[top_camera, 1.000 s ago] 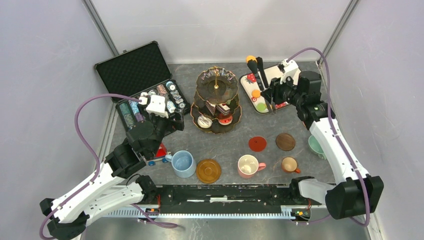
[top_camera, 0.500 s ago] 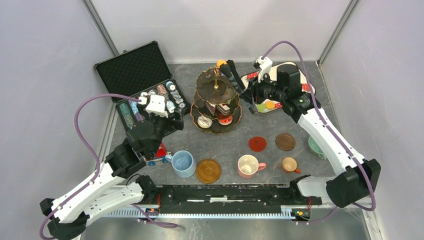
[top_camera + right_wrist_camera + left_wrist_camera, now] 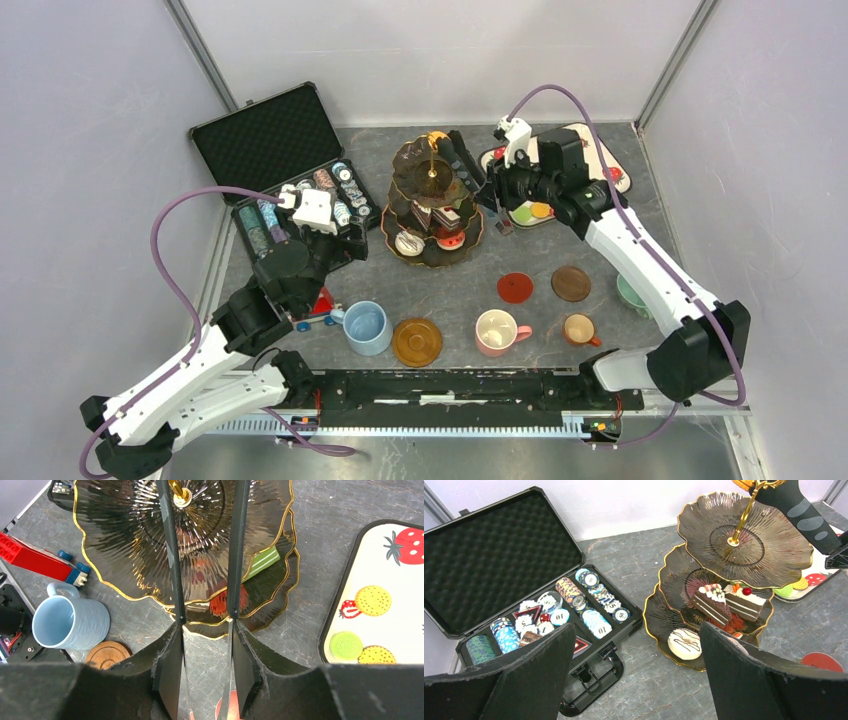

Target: Serve the afternoon tea

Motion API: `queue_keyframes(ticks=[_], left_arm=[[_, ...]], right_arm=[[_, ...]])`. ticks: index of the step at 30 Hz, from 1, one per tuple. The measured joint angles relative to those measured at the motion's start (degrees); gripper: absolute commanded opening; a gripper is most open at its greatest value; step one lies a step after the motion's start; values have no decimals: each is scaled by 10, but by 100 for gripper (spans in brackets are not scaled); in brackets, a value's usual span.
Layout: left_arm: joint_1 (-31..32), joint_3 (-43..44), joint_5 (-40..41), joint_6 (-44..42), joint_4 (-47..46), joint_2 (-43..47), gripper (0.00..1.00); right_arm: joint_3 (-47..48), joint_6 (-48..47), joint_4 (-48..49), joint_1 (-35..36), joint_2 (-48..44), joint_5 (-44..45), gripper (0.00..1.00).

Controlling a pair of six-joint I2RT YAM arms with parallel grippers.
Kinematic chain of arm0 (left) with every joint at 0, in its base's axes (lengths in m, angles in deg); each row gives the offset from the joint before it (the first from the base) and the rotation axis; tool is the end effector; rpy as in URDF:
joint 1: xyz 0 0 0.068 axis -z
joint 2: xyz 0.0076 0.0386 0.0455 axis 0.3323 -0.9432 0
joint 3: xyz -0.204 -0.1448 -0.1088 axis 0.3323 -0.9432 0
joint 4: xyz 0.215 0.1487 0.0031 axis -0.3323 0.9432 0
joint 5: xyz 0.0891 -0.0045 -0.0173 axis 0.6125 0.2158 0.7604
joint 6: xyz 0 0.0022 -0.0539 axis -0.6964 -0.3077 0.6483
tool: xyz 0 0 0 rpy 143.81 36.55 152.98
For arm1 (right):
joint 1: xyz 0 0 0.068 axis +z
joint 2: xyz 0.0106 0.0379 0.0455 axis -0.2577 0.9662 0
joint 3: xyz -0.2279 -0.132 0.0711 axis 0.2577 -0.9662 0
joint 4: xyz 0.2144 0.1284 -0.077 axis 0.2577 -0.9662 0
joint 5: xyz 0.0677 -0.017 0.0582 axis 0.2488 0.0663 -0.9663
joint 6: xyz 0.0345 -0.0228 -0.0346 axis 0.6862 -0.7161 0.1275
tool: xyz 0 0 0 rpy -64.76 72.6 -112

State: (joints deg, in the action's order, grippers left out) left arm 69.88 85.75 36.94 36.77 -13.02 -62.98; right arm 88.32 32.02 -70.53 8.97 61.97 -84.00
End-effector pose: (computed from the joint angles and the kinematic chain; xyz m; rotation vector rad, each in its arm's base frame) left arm 0.1107 -0.0979 0.3704 0.1710 1.6256 -0.1087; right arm 0.2737 0.1370 0.3569 -0.6312 2.0170 0.7152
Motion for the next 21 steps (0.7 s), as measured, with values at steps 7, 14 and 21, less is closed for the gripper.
queue_keyframes(ticks=[7, 14, 21], left_arm=[[-1, 0, 0, 0, 0, 0, 99], [-3, 0, 0, 0, 0, 0, 99], [-3, 0, 0, 0, 0, 1, 99]], right_arm=[[21, -6, -9, 5, 12, 9, 51], [22, -10, -10, 9, 12, 18, 50], [24, -10, -14, 12, 5, 54, 42]])
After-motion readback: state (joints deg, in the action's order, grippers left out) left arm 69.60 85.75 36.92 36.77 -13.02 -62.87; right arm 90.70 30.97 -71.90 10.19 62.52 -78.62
